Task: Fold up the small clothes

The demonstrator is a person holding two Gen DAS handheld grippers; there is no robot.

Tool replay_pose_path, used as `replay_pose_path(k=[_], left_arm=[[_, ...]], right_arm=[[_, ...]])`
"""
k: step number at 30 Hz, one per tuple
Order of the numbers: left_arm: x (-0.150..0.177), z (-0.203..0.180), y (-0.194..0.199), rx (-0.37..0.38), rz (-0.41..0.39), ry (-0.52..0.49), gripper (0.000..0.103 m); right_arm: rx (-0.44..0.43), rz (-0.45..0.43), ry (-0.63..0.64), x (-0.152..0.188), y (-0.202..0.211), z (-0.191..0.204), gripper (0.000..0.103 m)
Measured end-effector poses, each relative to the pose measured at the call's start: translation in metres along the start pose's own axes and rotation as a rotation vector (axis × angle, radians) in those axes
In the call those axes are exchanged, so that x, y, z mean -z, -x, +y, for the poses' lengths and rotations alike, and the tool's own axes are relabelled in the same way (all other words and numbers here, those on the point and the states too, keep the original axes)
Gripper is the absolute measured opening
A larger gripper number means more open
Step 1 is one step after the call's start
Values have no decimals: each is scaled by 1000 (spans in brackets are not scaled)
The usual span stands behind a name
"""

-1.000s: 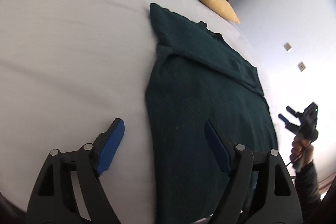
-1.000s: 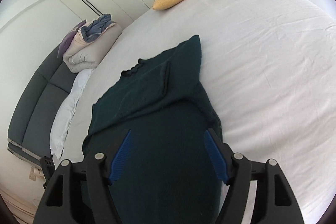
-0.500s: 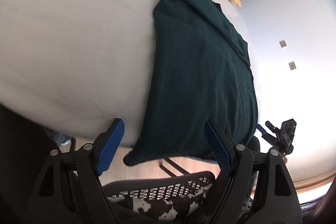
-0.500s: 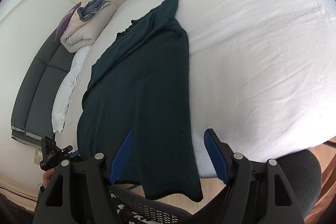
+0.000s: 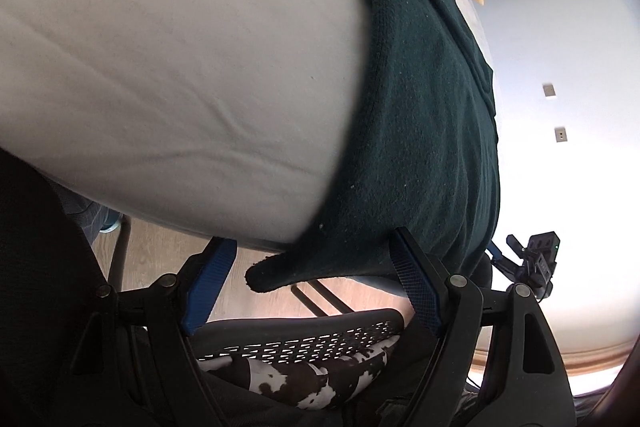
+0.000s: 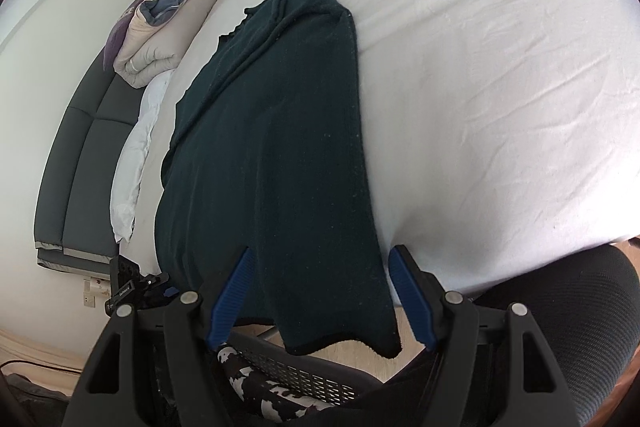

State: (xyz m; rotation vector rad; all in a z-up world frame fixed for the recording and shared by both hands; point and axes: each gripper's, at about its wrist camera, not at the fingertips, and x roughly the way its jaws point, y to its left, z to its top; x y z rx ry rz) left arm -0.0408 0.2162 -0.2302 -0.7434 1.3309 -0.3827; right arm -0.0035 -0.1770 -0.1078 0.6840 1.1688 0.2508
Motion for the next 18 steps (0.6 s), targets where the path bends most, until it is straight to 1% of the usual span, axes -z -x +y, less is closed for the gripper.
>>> replay_pose_path(k=[1,3,5,8,9,12,15,18], left_arm=[[0,-2,-2,-1,4,-7,74],[1,-1,-5,8,33,-11,52],[2,-2,-7,22,55,-13,41],[3,-3,-5,27,62,-17,29],[3,-5,-5,34,60,-18,22],[3,-5,2,60,57,-25,13],[1,-9,10,80,44,-35,10],[-2,-15,20,96,24,-53,9]], right_arm=[[-3,6,-4,1,0,0,72],[0,15,-11,3,0,0,72],[-3,28,-18,5,-1,0,72],[7,49,-20,8,-3,0,72],[11,56,-20,9,-3,0,72],[19,74,-35,11,-5,-2,72],[26,84,-32,11,-7,-3,72],[44,103,-30,10,-12,-4,72]])
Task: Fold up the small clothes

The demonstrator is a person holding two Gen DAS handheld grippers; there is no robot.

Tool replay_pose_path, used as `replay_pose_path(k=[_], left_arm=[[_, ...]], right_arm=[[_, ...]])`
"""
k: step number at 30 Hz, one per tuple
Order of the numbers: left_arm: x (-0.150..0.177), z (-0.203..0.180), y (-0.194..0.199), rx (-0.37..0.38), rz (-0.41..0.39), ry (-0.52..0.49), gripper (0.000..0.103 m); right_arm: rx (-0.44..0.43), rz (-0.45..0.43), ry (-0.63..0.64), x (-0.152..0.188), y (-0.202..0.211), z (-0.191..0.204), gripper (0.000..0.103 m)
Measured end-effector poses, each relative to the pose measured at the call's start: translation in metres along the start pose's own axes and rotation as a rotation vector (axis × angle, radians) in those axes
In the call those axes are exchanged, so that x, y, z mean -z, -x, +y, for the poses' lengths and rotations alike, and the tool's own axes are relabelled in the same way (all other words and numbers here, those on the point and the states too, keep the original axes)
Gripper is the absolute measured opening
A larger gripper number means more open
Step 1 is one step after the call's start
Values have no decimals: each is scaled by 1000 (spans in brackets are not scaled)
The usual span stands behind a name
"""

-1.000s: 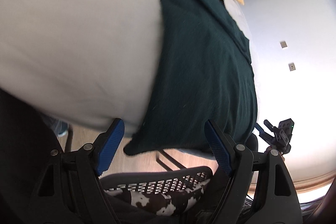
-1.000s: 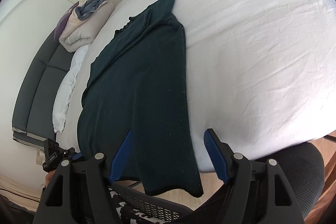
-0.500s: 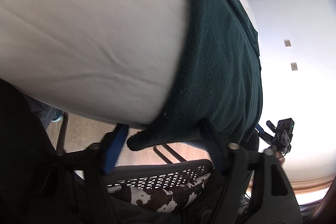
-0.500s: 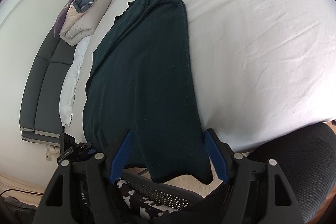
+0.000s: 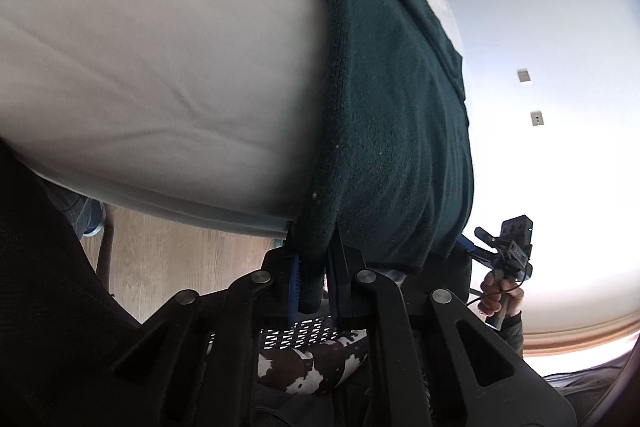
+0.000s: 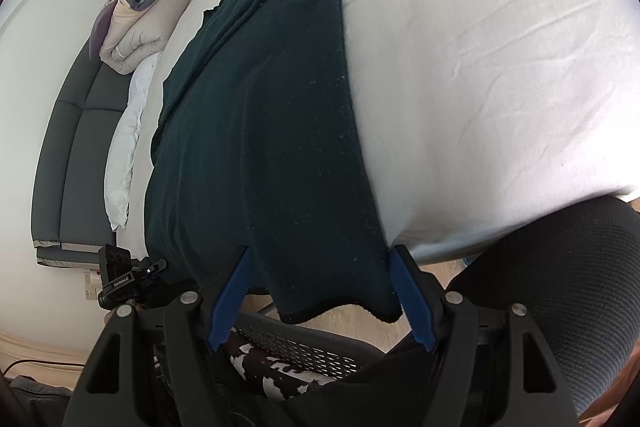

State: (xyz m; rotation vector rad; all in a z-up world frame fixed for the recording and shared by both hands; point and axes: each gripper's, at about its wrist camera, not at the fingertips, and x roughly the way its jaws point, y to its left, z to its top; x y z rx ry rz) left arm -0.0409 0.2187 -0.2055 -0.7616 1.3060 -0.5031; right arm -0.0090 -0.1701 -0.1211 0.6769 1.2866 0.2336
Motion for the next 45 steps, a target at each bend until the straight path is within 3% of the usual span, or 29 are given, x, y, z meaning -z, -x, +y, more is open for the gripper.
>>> replay_pose_path(k=[4,7,9,14,16,17,22,30,35,40,45], left_arm=[[-3,-4,9,8,-22,-14,9],[-6,-3,15,15,-24,-22,9],[-7,-6,19,21,-28,-30,9],[-6,-13,19,21,-24,-44,9],[-5,-17,19,19,-23,-52,8],[-5,-19,20,19,-24,-57,8],[-4,-29,30,57,-37,-81,8],[-23,-44,60,273,-132,-21,8],[-41,-48,72,327,-181,4,8],[-63,-53,77,382,-207,18,8],[-108,-68,89,426,-269,4,8]], right_arm=[[40,15,17,-3,-8,3,72],[66,24,30,-2,-11,3,65],[58,38,26,0,-13,0,50],[47,55,19,7,-13,-9,32],[37,59,28,10,-12,-8,11],[24,53,36,11,-9,-6,8],[-46,-5,73,10,10,6,8],[-283,-137,39,-16,34,25,7],[-298,-113,88,-36,20,47,7],[-357,-143,82,-67,17,61,7],[-401,-194,59,-112,13,76,7]])
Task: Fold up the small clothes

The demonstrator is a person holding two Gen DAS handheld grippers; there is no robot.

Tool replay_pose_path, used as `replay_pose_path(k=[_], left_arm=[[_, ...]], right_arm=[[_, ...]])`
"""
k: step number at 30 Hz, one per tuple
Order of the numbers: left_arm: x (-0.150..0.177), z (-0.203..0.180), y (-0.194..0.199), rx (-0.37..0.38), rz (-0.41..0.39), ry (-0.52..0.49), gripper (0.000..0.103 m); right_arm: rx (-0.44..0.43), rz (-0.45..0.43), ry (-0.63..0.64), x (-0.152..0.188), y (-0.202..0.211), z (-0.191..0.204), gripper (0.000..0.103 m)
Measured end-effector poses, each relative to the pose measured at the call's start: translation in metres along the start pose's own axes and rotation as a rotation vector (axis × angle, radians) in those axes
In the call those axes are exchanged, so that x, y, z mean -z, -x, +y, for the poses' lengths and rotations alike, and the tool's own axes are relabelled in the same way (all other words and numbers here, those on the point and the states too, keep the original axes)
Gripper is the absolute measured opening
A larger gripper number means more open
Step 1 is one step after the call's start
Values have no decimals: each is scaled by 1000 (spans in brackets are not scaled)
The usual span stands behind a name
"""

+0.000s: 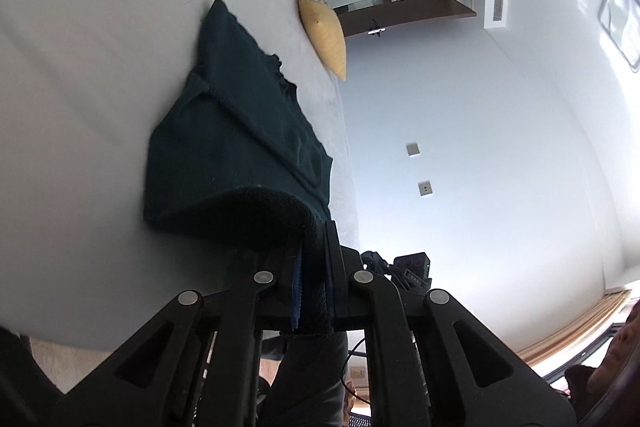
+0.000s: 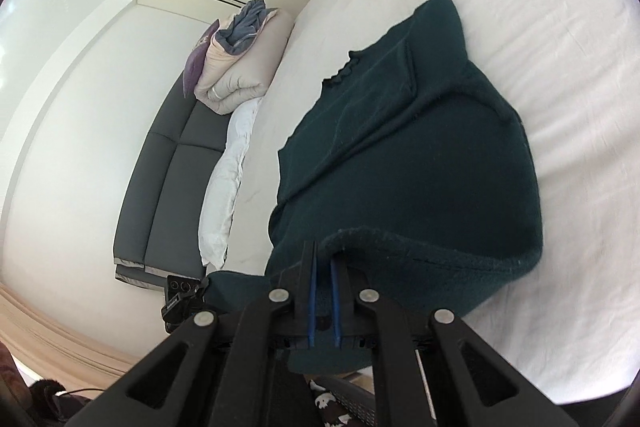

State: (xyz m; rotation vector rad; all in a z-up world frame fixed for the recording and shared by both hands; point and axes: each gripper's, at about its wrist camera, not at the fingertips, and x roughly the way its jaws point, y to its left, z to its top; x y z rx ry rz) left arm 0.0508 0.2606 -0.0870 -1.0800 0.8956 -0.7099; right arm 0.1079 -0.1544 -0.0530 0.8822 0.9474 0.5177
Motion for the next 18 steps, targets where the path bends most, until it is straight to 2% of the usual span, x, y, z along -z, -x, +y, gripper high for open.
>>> replay_pose_path(k=[4,10,18], left_arm=[[-48,-7,-15,3,-43,-11,8],[-118,0,-50,9,-75,28,8],[-219,17,-115,-40,-104,85,8]], right_arm=[[-21,-61,-28,-40,-16,1,7],[-22,-156,-96,-104,-34,-13,7],[28,-211,-205,-170,-65,-49,7]])
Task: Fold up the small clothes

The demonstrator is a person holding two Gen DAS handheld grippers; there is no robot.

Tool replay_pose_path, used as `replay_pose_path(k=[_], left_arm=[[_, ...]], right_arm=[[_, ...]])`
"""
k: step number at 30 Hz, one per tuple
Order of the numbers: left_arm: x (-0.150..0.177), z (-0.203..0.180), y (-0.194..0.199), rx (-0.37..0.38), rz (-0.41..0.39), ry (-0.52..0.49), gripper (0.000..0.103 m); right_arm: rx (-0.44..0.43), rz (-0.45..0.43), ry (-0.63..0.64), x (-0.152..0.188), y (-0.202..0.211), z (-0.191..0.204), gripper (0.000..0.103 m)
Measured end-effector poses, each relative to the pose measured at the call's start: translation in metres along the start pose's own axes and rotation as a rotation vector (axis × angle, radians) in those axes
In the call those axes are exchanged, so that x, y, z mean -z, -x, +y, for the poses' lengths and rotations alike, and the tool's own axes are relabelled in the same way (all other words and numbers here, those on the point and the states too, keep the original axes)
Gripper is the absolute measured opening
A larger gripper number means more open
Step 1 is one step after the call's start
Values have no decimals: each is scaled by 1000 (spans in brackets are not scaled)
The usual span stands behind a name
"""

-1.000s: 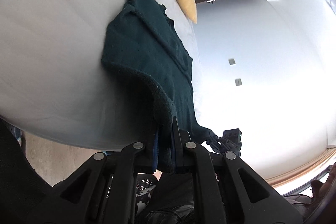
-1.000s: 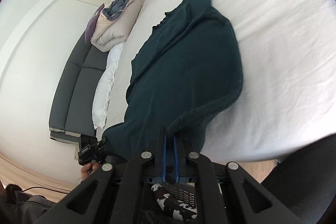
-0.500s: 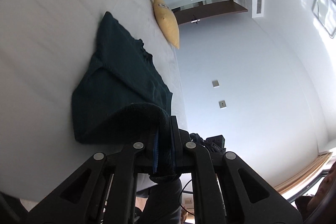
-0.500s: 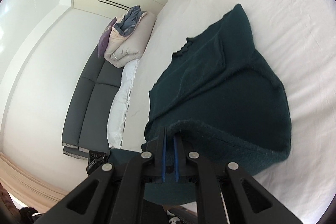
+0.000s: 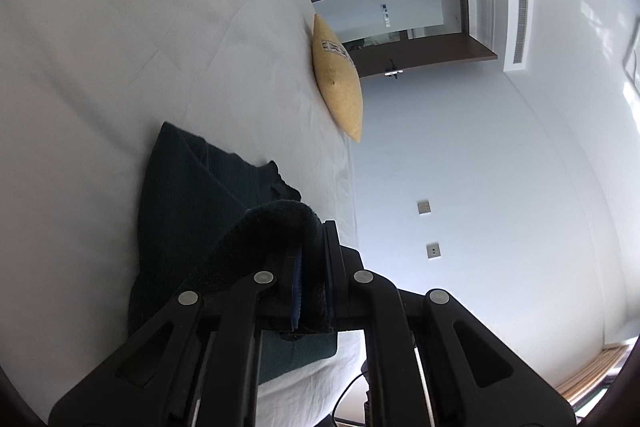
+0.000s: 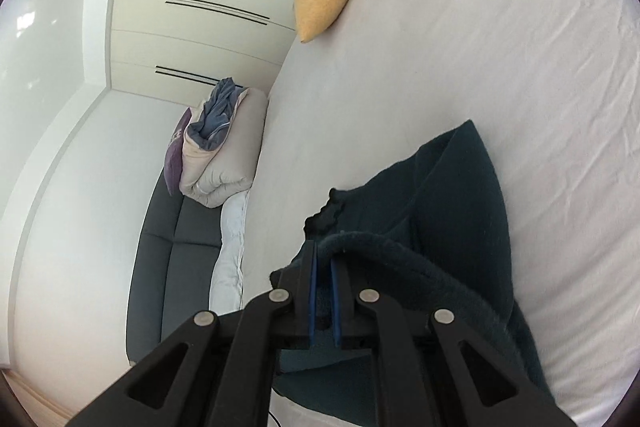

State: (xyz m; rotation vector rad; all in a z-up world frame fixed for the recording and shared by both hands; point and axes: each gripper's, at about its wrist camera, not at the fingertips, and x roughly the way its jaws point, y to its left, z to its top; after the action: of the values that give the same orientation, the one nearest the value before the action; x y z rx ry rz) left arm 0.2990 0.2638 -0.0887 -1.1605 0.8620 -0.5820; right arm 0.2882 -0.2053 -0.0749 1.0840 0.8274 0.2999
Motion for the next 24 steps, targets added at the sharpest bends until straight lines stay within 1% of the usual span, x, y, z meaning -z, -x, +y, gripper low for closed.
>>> replay_pose_path(k=[4,5,6,7,8,9,10,11,12,13,14,15,16,17,18,19,21,24], left_arm=[[-37,19,-36,-50,-27,34,8],[-47,28,-46,-93,-41,44,8],[-51,41,-54,-115,-48,80,8],[-58,66,-65,-119,-45,183,8],[-61,84,-72,-115,-42,253,8],[-63,103,-77,-109,-58,331,12],[-65,111,-77,-105,-75,361,12],[-67,113,-76,-94,-90,361,14],[-67,111,-77,-91,-85,337,20],[-68,106,-78,-100,-76,308,24],[-70,101,-78,-105,-70,285,37],[-72,98,-75,-88,-74,277,61],[-74,95,-72,-66,-86,270,70],[-78,91,-65,-61,-115,263,80],[-79,89,-57,-71,-131,259,83],[-81,87,-51,-81,-142,254,83],[-80,82,-44,-118,-127,218,83],[-64,69,-41,-191,-54,106,83]], right_arm=[[45,-55,-89,-29,-15,-28,7],[67,-70,-118,-35,-19,-37,10],[93,-89,-171,-39,-21,-50,11],[92,-94,-222,-43,-24,-62,11],[79,-97,-268,-46,-26,-73,11],[60,-121,-308,-45,-24,-82,13],[53,-144,-311,-45,-19,-85,13],[47,-158,-289,-44,-16,-85,13],[49,-159,-267,-42,-15,-84,15],[55,-156,-250,-41,-13,-82,16],[60,-160,-244,-40,-13,-81,16],[66,-172,-243,-40,-9,-80,22],[76,-186,-240,-36,-3,-78,30],[75,-204,-232,-31,7,-77,45],[87,-219,-218,-30,14,-74,54],[100,-222,-202,-29,13,-68,55],[125,-208,-154,-25,18,-59,55],[190,-180,-64,-12,24,-46,55]])
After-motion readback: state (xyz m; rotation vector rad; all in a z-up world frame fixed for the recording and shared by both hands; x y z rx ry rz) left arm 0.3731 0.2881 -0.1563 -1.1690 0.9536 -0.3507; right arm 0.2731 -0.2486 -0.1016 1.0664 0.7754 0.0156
